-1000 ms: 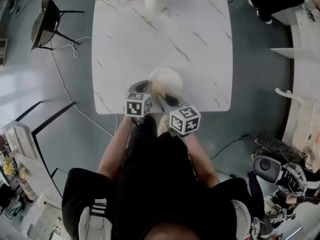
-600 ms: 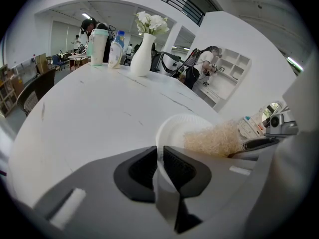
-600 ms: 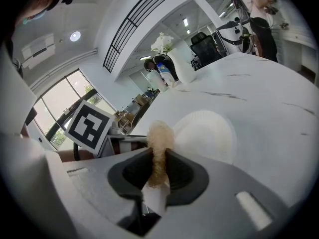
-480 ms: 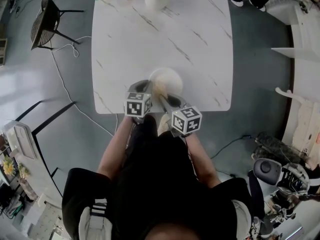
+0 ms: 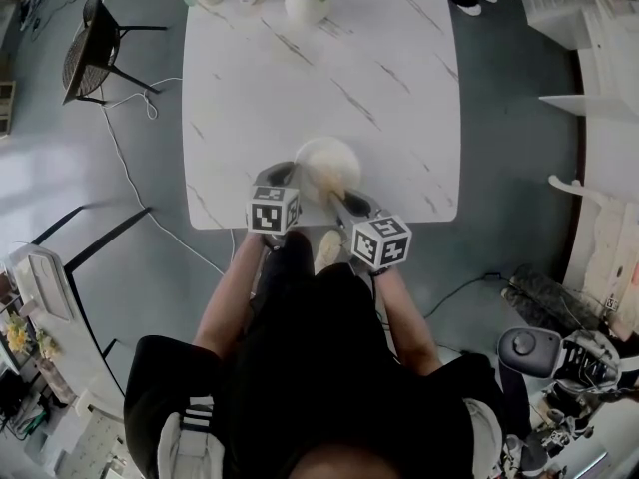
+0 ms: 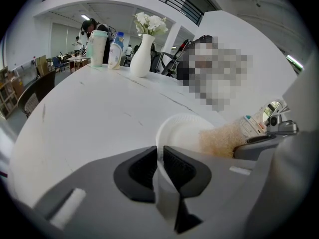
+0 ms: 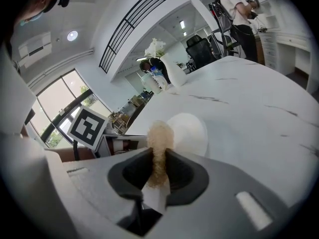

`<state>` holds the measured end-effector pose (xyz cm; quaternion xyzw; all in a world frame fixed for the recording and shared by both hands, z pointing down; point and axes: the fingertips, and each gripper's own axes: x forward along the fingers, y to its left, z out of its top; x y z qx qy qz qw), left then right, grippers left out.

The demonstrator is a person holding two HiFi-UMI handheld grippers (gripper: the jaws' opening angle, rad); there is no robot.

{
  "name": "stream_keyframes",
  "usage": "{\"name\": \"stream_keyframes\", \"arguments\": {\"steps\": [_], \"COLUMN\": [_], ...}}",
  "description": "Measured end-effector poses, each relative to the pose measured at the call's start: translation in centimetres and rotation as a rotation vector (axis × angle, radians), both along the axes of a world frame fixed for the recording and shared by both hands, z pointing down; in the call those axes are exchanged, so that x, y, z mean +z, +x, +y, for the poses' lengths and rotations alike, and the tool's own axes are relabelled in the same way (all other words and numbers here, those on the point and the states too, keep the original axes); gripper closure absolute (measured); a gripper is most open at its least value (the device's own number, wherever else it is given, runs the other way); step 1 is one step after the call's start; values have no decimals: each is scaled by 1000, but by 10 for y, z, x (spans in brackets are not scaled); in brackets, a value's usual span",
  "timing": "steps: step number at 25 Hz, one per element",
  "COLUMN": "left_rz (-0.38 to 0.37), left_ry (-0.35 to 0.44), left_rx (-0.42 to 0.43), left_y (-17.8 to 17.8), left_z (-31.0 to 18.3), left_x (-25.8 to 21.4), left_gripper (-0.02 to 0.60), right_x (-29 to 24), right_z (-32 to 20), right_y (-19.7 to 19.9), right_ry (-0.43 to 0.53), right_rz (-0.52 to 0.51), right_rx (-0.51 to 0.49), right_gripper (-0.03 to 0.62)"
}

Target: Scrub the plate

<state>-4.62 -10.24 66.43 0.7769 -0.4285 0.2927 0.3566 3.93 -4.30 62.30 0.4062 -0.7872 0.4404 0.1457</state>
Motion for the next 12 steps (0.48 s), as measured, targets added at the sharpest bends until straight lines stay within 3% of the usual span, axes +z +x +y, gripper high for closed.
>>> {"name": "stream_keyframes", "arguments": {"steps": [12], "left_rz": [-3], "left_ry": [3], "left_rx": [2], "left_y": [0], "left_z": [0], "left_x": [0], "left_gripper": [534], "right_x": [-4], "right_z": [-3], "right_y": [29], "right_ry": [9], "right_rz": [24], "right_rx": [39], "right_gripper": [525]}}
